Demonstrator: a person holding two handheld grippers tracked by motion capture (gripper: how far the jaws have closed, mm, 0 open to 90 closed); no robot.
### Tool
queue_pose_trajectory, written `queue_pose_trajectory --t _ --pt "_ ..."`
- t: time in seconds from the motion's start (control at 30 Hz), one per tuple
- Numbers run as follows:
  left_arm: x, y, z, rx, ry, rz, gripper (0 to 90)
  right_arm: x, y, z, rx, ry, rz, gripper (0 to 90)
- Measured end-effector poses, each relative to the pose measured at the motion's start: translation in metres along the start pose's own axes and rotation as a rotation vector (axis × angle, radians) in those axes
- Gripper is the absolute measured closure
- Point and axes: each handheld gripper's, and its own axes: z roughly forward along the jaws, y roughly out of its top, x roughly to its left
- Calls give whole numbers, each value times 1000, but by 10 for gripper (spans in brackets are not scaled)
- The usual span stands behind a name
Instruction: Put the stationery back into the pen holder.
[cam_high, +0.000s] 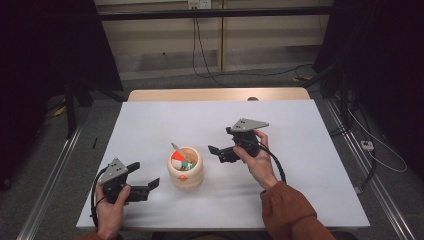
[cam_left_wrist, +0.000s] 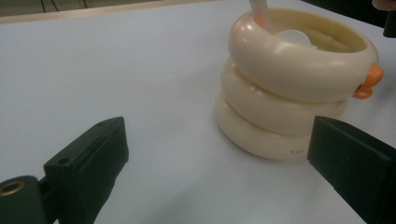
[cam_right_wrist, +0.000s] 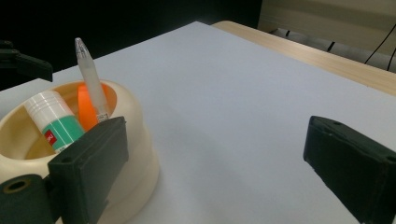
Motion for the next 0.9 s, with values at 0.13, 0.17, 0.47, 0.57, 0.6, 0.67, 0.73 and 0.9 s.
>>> queue_pose_trajectory --t 0.13,0.17,0.47,0.57,0.6,0.67,0.73,0.9 --pt "0 0 0 2 1 7 50 -2 -1 -4 -6 -9 7 64" --pt "0 1 0 2 1 8 50 -2 -1 -5 -4 -9 7 64" --pt "-1 1 1 2 2 6 50 -3 -11 -17 0 -32 7 59" --pt "-2 2 1 -1 -1 16 51 -6 -16 -21 10 -44 15 59" --pt "-3 2 1 4 0 19 50 -6 -17 -23 9 -51 14 60" --pt "-3 3 1 6 0 21 50 -8 -20 -27 11 -57 17 60" --pt "-3 2 1 5 1 18 50 -9 -23 -30 12 -66 19 60" --pt "-2 2 2 4 1 19 50 -14 -30 -40 14 -91 31 61"
